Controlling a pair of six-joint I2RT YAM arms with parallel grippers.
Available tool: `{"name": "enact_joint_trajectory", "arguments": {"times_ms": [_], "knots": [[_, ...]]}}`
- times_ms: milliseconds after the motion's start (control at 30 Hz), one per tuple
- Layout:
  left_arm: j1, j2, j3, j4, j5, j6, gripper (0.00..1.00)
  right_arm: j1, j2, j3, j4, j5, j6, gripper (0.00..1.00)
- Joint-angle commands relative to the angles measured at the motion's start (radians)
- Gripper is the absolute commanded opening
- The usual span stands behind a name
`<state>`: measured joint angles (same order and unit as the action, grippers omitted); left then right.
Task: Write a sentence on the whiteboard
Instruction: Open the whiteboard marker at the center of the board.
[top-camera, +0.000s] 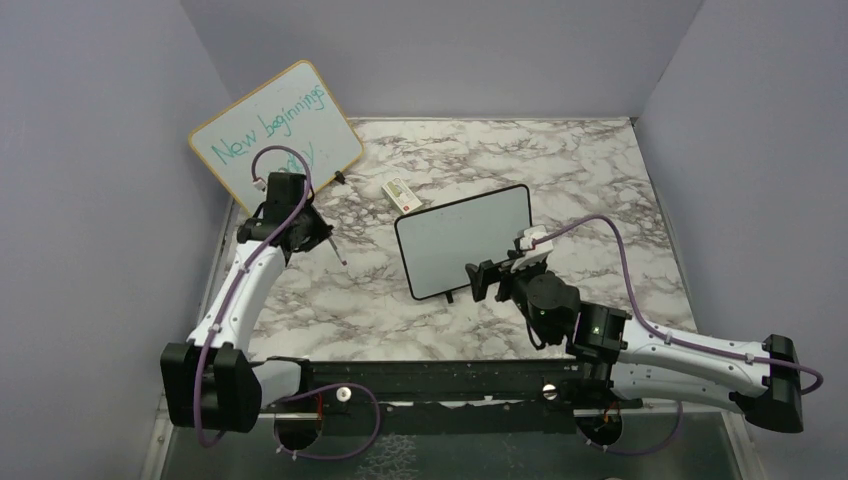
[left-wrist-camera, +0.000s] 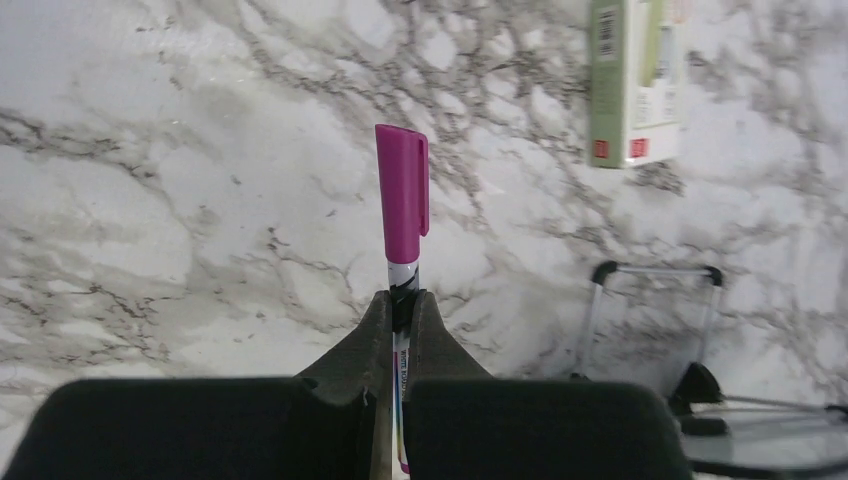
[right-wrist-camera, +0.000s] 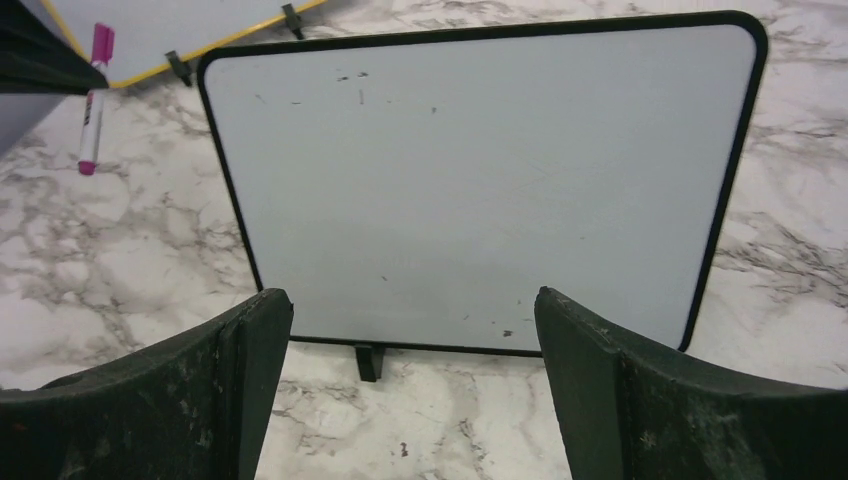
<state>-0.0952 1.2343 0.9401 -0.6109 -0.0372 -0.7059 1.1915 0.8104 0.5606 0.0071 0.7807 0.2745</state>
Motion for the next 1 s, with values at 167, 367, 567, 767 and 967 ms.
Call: {"name": "enact_joint_trajectory", "arguments": {"times_ms": [167,367,567,767,967], "knots": [[-0.023,-0.193,0.105,0.007,0.25,-0.034,0.0,0.005,0.076,0.129,0.04,-0.199,0.086,0.96],[-0.05,-0.224,0.117,0.057,0.319,-0.104,0.0,0.005,0.122,0.16,0.123,-0.248,0.119,0.96],[-0.155,-0.215,0.125,0.109,0.29,-0.181,0.0,0.005,0.206,0.195,0.247,-0.277,0.12,0.96],[-0.268,-0.245,0.131,0.165,0.158,-0.267,0.0,0.005,0.271,0.211,0.378,-0.267,0.158,0.96],[-0.327,-0.28,0.065,0.248,0.115,-0.36,0.0,0.005,0.337,0.248,0.446,-0.247,0.185,0.94]]}}
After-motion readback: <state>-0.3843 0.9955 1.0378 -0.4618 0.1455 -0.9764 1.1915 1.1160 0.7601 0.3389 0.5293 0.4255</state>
